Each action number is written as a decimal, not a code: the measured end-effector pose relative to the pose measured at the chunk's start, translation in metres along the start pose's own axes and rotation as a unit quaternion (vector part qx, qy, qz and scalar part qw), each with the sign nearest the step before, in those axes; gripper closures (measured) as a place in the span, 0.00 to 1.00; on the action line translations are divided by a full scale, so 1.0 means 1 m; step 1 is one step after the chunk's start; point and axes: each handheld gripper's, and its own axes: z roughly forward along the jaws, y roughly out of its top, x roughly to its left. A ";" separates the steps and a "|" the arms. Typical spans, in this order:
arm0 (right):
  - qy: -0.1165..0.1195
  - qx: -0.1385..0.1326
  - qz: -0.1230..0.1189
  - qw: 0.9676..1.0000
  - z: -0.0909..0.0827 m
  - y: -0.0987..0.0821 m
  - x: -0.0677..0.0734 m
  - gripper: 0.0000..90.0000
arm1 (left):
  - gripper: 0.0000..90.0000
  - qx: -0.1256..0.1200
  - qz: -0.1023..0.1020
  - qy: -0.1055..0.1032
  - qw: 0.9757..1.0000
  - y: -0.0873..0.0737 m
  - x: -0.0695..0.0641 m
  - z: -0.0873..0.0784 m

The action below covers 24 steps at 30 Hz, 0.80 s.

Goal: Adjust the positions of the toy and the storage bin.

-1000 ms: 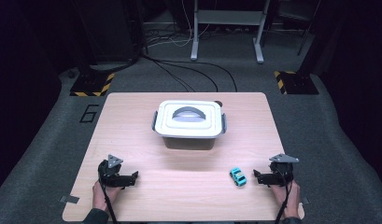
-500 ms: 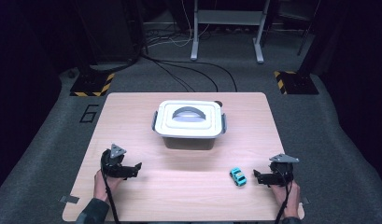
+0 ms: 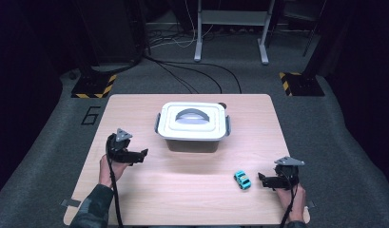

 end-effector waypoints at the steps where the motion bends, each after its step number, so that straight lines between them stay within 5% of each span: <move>1: 0.000 0.000 0.000 1.000 0.000 0.000 0.000 0.01 | 0.03 0.000 0.000 0.000 1.000 0.000 0.000 0.000; 16: 0.000 0.001 -0.004 1.000 0.000 0.000 -0.001 0.01 | 0.05 -0.034 0.037 0.006 0.999 0.067 -0.009 -0.001; 24: -0.001 0.001 -0.004 1.000 0.000 0.000 -0.001 0.01 | 0.10 -0.028 0.054 -0.006 0.998 0.092 -0.022 0.012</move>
